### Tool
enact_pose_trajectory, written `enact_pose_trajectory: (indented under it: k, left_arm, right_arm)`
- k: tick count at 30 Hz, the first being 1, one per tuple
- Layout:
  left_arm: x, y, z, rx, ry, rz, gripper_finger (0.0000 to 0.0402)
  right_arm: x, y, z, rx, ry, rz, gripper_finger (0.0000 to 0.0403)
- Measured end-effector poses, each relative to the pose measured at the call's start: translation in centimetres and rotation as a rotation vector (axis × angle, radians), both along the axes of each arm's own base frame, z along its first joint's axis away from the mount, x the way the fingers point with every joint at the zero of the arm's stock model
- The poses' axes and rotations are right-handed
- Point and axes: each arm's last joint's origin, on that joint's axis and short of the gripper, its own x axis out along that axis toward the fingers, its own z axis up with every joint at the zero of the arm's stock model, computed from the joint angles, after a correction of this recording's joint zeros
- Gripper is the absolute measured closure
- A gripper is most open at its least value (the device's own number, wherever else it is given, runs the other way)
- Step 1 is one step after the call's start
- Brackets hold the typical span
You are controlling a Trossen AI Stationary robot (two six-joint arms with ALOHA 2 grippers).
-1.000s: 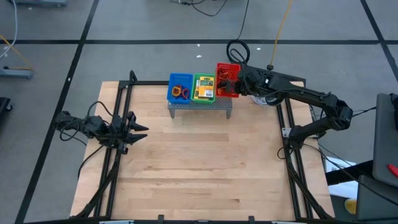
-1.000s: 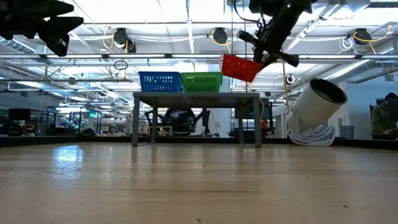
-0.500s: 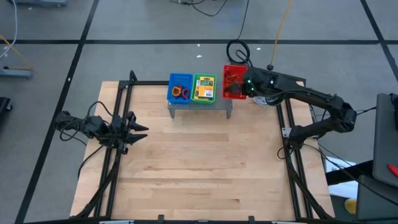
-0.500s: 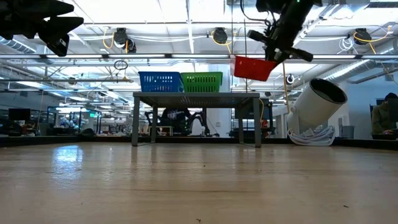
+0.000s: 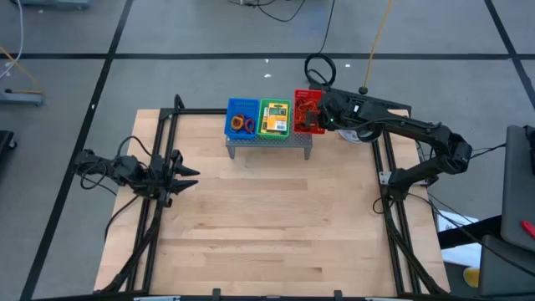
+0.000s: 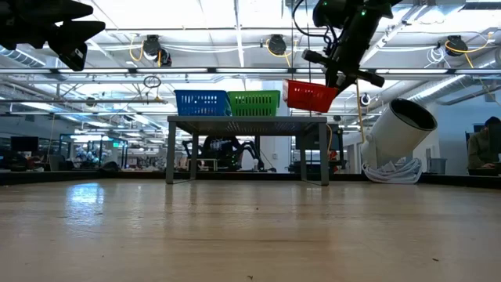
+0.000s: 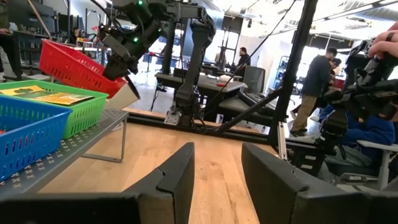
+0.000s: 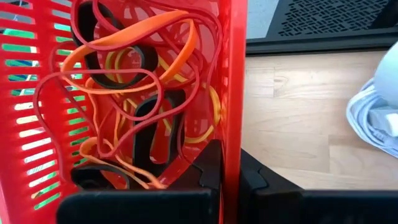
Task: Pick & Place Office Desk Supplies
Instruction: Put the red bin on the shelf
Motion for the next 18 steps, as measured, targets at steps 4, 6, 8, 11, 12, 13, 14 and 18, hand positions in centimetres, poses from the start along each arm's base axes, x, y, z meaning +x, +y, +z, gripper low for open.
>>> enact_pose_trajectory:
  k: [4,6,8,11,12,13,14,18]
  left_arm:
    - [0.0,0.0,0.0,0.0,0.0,0.001,0.0261]
    - [0.0,0.0,0.0,0.0,0.0,0.0,0.0261]
    - [0.0,0.0,0.0,0.0,0.0,0.001,0.0261]
    - [0.0,0.0,0.0,0.0,0.0,0.001,0.0261]
    - [0.0,0.0,0.0,0.0,0.0,0.001,0.0261]
    - [0.0,0.0,0.0,0.0,0.0,0.001,0.0261]
    - [0.0,0.0,0.0,0.0,0.0,0.0,0.0261]
    - [0.0,0.0,0.0,0.0,0.0,0.0,0.0261]
  right_arm:
    - [0.2,-0.1,0.0,-0.008,-0.014,0.0,0.0403]
    - [0.3,-0.2,0.0,-0.01,-0.017,-0.001,0.0403]
    - [0.3,-0.2,0.0,-0.013,-0.014,-0.006,0.0403]
    - [0.3,-0.2,-0.1,-0.023,-0.003,-0.017,0.0403]
    - [0.6,-0.3,-0.3,-0.022,0.0,-0.015,0.0403]
    - [0.8,-0.3,-0.5,-0.02,0.003,-0.012,0.0403]
    - [0.9,-0.3,-0.7,-0.017,0.007,-0.01,0.0403]
    - [1.7,-0.7,-0.7,-0.022,0.006,-0.003,0.0403]
